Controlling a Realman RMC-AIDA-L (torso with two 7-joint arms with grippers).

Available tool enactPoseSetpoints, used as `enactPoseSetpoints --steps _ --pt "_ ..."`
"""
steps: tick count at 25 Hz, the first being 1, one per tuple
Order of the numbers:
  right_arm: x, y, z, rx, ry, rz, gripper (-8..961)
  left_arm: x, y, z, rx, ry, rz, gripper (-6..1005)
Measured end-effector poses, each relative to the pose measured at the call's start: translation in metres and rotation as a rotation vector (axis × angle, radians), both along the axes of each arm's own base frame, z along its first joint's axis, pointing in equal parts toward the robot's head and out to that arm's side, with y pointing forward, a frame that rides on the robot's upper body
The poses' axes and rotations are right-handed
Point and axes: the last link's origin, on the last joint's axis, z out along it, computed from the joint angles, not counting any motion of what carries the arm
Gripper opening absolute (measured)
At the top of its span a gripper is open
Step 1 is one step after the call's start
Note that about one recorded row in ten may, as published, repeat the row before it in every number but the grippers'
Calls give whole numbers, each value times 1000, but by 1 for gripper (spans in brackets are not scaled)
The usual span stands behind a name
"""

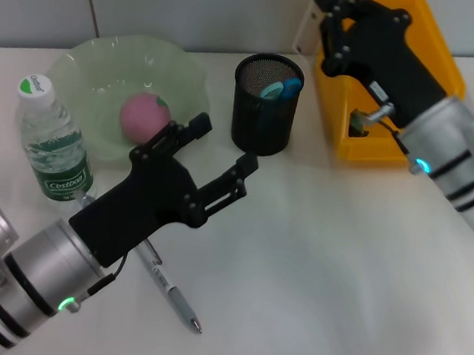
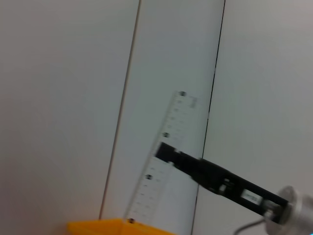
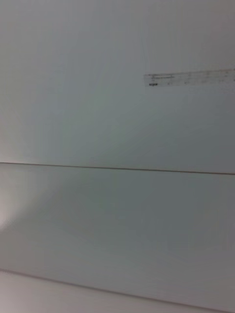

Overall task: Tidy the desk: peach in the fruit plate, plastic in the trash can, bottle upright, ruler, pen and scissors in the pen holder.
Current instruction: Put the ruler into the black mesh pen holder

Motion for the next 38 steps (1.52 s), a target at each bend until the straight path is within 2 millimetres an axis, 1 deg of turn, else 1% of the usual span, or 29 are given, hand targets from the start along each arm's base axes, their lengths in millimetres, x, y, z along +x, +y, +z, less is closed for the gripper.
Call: enactPoseSetpoints --steps 1,2,3,5,6,7,8,10,15,24,38 --pt "0 0 0 0 0 0 10 0 0 0 0 0 0 809" --pt "-3 8 -4 -17 -18 -25 10 -2 -3 -1 -12 5 1 809" --pt "-3 8 -4 -17 -18 -25 10 -3 -4 -2 -21 7 0 809" --pt "-8 20 -10 -36 -45 -60 10 -4 -5 -3 -34 10 -1 809" --pt "-8 20 -10 -36 -45 -60 10 -5 -6 -4 -44 12 0 809" --pt "-11 27 -13 -46 -57 -88 10 -5 -6 -4 -44 12 0 809" --pt "-11 27 -13 -46 -57 -88 10 -5 -6 -4 -44 12 0 809" --pt "-13 35 -16 -57 -71 -125 10 -9 -8 -4 -99 24 -8 809" --pt "-15 42 -22 -81 -92 -164 10 -12 -6 -1 -141 31 -7 808" --pt "-19 48 -33 -126 -128 -207 9 -11 -6 -2 -157 36 -15 808" --pt "-17 53 -39 -154 -166 -257 9 -11 -5 -2 -154 37 -14 807"
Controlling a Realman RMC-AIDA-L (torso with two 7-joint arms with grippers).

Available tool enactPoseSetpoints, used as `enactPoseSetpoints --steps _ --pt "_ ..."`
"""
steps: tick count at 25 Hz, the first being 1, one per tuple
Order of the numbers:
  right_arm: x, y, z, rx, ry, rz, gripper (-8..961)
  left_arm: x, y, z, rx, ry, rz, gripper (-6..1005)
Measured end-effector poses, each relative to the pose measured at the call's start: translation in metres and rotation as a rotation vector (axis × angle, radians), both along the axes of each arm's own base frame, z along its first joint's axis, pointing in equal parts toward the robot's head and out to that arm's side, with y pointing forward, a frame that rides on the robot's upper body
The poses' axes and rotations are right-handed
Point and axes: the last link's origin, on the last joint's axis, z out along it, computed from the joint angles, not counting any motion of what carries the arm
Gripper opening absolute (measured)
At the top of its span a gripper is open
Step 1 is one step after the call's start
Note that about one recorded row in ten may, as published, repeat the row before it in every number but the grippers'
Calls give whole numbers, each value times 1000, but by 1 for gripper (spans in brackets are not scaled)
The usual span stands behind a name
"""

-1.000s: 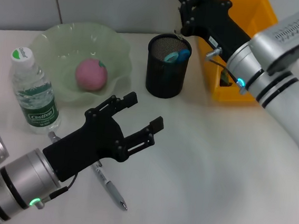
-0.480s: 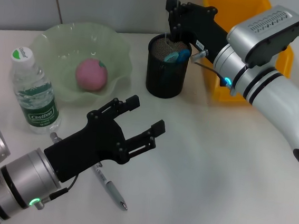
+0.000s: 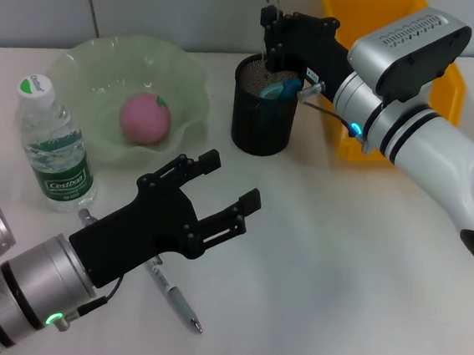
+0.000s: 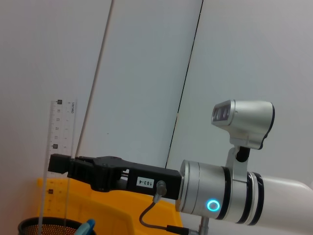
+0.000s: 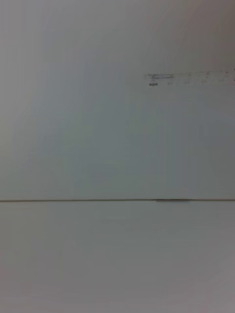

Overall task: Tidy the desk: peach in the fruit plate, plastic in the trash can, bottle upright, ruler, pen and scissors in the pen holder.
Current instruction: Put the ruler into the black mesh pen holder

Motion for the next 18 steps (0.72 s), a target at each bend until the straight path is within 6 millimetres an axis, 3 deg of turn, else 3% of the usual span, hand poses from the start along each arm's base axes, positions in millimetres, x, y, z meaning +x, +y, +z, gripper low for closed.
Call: enactPoseSetpoints --steps 18 --pt "4 0 2 11 17 -23 10 -2 1 2 7 -4 4 807"
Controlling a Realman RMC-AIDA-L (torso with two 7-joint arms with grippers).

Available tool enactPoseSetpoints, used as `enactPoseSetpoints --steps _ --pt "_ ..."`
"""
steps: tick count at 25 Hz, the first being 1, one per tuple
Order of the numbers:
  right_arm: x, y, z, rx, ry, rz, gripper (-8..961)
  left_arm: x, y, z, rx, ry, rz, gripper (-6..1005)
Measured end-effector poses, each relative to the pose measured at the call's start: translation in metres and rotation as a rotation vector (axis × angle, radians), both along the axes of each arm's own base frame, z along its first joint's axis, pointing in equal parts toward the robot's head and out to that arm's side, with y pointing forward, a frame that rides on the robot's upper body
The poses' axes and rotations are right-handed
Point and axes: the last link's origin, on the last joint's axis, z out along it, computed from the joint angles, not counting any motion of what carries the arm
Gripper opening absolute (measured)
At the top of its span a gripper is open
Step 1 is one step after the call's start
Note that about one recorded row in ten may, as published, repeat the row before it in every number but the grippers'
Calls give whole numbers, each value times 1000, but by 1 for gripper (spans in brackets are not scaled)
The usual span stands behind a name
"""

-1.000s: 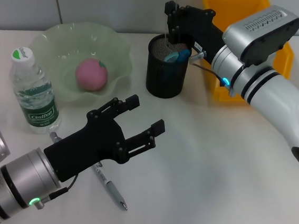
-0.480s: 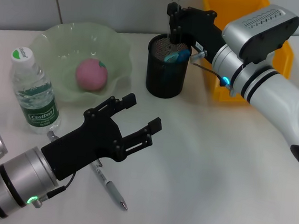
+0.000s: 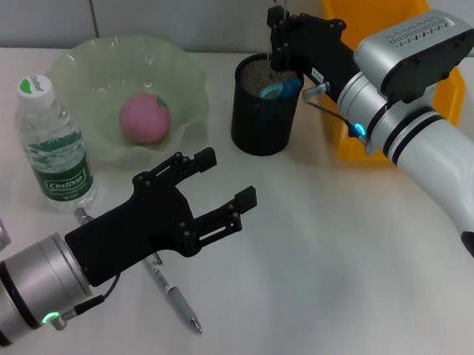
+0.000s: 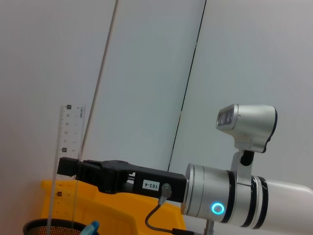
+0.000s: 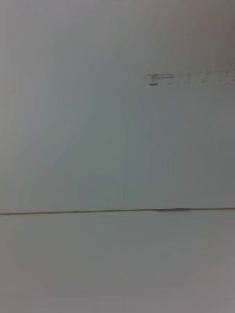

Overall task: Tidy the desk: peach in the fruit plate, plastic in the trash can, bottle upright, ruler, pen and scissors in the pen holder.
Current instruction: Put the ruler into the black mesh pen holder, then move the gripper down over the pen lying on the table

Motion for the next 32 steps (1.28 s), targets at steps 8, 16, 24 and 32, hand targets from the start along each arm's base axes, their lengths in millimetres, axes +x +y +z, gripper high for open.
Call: enactPoseSetpoints --steps 8,16,24,32 --pt "1 -1 0 -1 1 0 27 0 0 0 0 -2 -2 806" --pt "2 -2 0 -5 15 -10 265 0 0 1 5 -1 -5 806" --pt "4 -4 2 1 33 -6 593 0 0 1 6 1 -6 806" --pt "7 -7 7 26 66 0 747 0 0 1 7 1 -7 806"
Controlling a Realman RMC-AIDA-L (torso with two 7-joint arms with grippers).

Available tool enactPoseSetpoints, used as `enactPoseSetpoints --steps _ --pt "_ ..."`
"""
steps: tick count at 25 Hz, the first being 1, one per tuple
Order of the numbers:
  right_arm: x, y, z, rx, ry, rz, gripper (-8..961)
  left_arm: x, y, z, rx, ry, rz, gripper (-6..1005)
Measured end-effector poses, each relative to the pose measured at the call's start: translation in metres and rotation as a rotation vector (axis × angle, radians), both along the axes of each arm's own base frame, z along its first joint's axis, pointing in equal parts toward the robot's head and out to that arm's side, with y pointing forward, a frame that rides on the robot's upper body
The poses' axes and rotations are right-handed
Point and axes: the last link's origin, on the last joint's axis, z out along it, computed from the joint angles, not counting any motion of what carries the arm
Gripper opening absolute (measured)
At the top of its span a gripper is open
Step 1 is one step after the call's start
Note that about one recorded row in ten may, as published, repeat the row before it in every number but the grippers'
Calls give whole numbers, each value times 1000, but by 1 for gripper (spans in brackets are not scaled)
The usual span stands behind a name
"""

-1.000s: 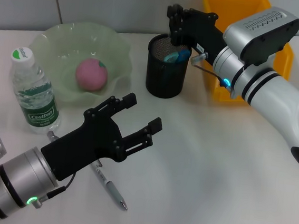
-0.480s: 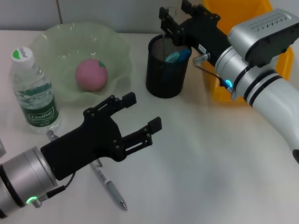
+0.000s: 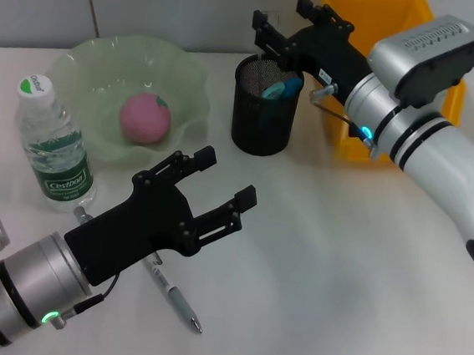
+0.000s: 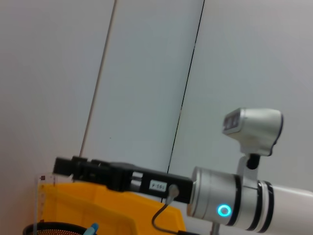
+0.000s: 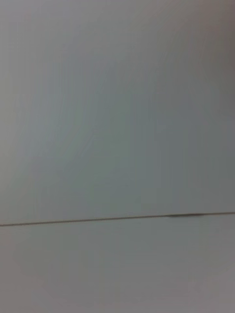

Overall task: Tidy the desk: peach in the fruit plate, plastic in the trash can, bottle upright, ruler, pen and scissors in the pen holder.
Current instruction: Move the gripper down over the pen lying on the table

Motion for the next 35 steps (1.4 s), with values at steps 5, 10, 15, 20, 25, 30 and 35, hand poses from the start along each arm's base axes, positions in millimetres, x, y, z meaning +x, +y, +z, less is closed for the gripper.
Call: enactPoseSetpoints --steps 5,10,15,20,25,30,35 --pt "3 -11 10 52 65 50 745 0 0 0 -1 0 1 805" --pt "7 -34 20 62 156 143 744 -1 0 0 -1 0 1 805" --pt "19 -59 28 -25 232 227 743 -3 -1 0 -4 2 7 805" --pt "38 -83 40 -175 275 266 742 -5 0 0 -5 3 15 805" --pt "57 -107 52 -295 243 293 741 -5 0 1 -3 3 17 805" --pt "75 -132 63 -434 160 322 741 -7 1 2 0 6 20 804" --pt "89 -146 66 -558 64 295 740 -10 2 5 0 6 19 804"
